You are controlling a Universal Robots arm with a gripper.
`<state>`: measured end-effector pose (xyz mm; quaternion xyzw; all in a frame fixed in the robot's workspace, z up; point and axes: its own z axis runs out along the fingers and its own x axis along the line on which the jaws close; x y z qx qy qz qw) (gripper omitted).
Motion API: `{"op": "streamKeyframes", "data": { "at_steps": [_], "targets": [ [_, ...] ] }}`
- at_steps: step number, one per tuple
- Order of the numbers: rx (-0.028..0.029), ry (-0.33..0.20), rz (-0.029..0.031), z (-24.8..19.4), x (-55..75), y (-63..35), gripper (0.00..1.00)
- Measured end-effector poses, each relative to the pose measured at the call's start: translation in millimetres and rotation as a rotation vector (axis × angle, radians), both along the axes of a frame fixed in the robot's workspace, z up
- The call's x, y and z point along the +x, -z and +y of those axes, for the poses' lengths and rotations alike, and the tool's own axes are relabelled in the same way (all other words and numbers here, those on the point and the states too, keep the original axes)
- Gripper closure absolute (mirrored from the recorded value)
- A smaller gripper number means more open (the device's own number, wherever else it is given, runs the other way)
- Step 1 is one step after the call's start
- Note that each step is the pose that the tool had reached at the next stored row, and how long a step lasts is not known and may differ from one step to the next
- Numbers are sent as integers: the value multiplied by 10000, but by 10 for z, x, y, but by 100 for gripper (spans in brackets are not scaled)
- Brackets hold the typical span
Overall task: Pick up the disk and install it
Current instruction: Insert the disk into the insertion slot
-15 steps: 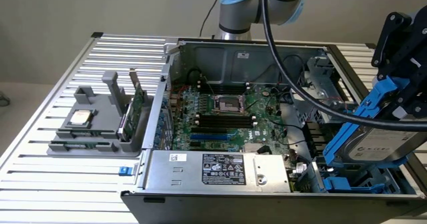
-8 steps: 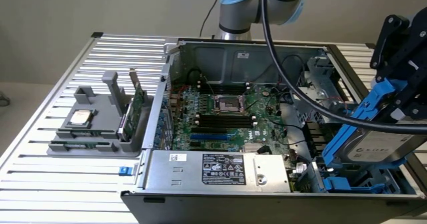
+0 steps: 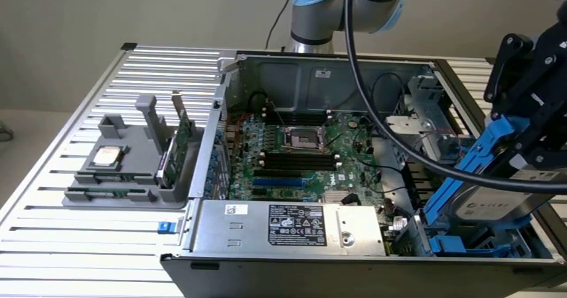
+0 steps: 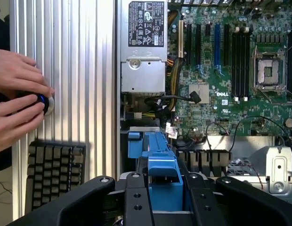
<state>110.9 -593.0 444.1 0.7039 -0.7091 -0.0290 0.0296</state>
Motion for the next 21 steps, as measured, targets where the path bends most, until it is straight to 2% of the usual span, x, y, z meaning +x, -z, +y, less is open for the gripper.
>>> {"op": "streamKeyframes", "data": {
  "at_steps": [21],
  "targets": [
    [1, 0, 0, 0, 21, 163, 67]
  ]
}}
